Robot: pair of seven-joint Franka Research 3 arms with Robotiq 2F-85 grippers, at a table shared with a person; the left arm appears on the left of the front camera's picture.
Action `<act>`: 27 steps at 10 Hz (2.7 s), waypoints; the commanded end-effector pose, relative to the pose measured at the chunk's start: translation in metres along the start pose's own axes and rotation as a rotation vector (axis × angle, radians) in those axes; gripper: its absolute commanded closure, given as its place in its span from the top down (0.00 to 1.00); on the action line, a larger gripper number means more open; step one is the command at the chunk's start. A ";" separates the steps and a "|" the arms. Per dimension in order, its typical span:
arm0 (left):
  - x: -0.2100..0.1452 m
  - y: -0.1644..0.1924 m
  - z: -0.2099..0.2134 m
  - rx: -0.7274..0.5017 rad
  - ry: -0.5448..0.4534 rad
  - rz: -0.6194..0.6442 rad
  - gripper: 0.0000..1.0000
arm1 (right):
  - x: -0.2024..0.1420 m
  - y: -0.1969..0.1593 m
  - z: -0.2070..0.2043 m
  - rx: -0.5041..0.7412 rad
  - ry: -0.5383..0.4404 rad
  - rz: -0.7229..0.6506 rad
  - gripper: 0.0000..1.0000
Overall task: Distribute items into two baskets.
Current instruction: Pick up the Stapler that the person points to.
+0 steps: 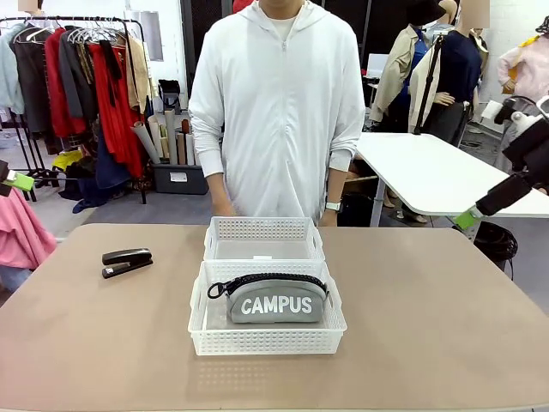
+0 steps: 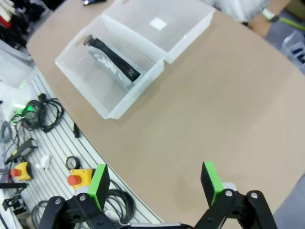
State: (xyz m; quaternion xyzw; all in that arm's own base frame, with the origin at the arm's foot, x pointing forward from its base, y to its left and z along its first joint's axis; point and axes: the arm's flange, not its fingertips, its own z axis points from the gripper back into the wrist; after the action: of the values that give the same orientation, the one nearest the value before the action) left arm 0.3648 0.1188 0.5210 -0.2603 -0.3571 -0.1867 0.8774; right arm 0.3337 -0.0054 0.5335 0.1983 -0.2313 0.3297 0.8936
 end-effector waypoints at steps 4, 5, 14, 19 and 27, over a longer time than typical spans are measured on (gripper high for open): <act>0.000 0.001 -0.001 -0.011 -0.018 -0.001 1.00 | -0.023 -0.016 0.012 -0.012 -0.083 -0.029 1.00; 0.000 0.001 -0.001 -0.011 -0.018 -0.001 1.00 | -0.027 -0.016 0.014 0.012 -0.124 -0.027 1.00; 0.000 0.001 -0.001 -0.011 -0.018 -0.001 1.00 | -0.024 -0.017 0.022 0.013 -0.110 -0.067 1.00; 0.000 0.001 -0.001 -0.011 -0.018 -0.001 1.00 | -0.024 -0.017 0.022 0.013 -0.110 -0.067 1.00; 0.000 0.001 -0.001 -0.011 -0.018 -0.001 1.00 | -0.006 -0.040 0.034 0.100 -0.169 -0.091 1.00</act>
State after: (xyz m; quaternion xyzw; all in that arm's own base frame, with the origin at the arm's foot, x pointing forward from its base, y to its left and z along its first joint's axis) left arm 0.3648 0.1188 0.5210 -0.2603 -0.3571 -0.1867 0.8774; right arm 0.3349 -0.0499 0.5479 0.2557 -0.2786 0.2731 0.8845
